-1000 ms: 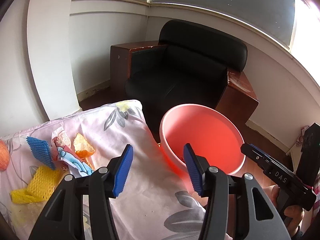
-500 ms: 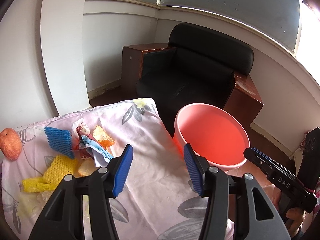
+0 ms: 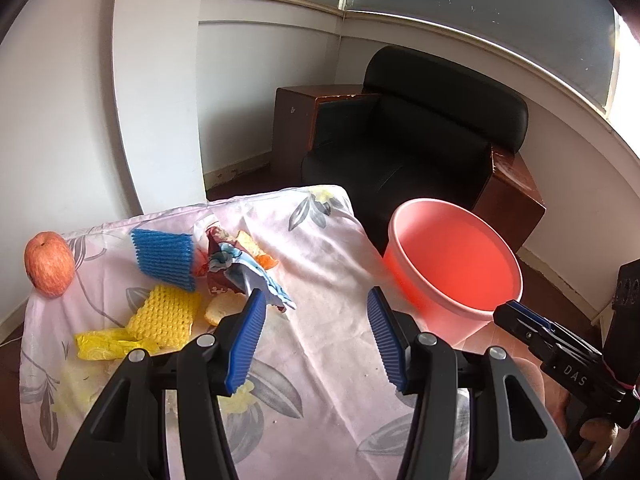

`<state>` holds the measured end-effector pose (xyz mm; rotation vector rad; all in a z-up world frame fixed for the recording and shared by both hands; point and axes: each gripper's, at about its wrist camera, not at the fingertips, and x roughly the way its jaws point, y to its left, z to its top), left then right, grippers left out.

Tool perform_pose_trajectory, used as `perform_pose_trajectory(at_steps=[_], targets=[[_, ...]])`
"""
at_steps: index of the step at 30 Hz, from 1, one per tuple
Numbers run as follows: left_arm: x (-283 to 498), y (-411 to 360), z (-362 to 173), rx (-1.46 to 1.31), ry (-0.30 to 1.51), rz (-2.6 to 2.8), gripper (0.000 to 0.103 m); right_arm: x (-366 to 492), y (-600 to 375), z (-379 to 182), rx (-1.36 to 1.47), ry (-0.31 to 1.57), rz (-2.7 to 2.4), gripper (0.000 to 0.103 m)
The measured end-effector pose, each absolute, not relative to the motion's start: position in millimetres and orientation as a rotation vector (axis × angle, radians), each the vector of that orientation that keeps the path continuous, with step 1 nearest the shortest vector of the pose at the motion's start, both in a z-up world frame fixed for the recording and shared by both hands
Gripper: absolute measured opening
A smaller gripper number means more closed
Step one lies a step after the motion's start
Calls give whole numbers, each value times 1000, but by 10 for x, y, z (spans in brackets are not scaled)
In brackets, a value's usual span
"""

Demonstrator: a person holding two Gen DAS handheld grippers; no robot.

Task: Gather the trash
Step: 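Move both tools back over the remaining trash on the table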

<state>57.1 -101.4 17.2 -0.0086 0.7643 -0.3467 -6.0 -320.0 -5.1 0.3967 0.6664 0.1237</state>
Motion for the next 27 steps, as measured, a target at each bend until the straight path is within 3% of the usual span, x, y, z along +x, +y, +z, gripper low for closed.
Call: perform_pose_trajectory(at_steps=[27], targets=[[157,598,-370,-171,884,-38,52,93,-2246,-174,308,787,343,35]])
